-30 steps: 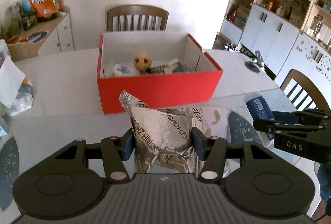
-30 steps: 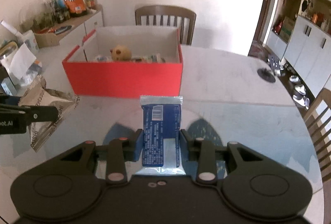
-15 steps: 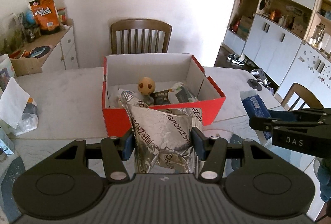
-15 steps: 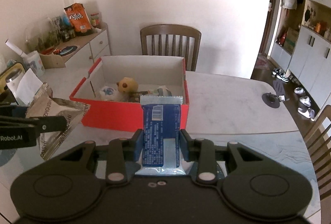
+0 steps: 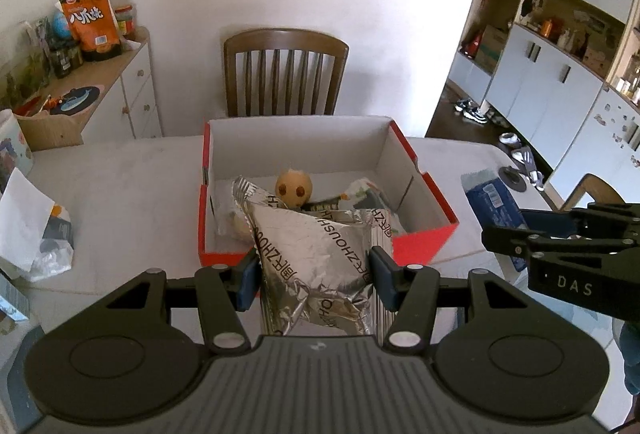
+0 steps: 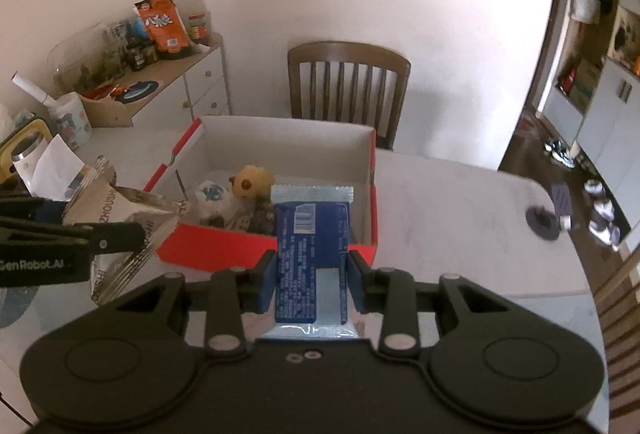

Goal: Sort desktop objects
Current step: 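Carry the foil packet and blue bar with both tools to the red box, then lower both items into the box and open both tools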

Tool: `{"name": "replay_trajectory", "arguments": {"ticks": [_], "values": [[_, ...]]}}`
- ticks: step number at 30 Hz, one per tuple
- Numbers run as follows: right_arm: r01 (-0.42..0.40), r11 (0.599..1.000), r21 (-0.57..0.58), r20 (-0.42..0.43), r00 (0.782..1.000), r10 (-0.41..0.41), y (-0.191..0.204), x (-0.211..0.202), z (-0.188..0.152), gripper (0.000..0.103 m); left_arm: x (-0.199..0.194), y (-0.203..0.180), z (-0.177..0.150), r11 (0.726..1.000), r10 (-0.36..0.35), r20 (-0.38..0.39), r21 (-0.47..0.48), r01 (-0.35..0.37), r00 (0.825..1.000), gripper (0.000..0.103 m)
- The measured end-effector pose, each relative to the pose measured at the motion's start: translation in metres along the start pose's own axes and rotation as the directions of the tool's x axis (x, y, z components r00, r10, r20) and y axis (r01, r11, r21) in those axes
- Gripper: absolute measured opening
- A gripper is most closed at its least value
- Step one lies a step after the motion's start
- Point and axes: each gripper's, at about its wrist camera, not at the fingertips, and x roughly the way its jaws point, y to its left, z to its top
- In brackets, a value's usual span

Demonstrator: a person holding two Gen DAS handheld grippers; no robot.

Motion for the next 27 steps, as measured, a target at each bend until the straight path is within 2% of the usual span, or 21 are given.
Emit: {"name": "replay_trajectory", "arguments": {"ticks": [18, 23, 27], "values": [[-0.065, 0.996, -0.056, 0.002, 0.998, 0.066, -0.014, 0.045, 0.057, 0.036, 0.047, 0.002, 0.058, 0.999, 0.038, -0.022, -0.023, -0.038, 0.999, 0.055], [-0.089, 0.995, -0.037, -0.049, 0.995, 0.087, -0.019, 0.073, 0.063, 0.036, 0.076, 0.006, 0.06, 0.997, 0.065, -0.082, -0.032, -0.068, 0.995, 0.055], [-0.102, 0.993, -0.053, -0.088, 0.991, 0.097, -0.017, 0.097, 0.063, 0.036, 0.085, 0.012, 0.054, 0.996, 0.072, -0.105, -0.037, -0.077, 0.992, 0.055]]}}
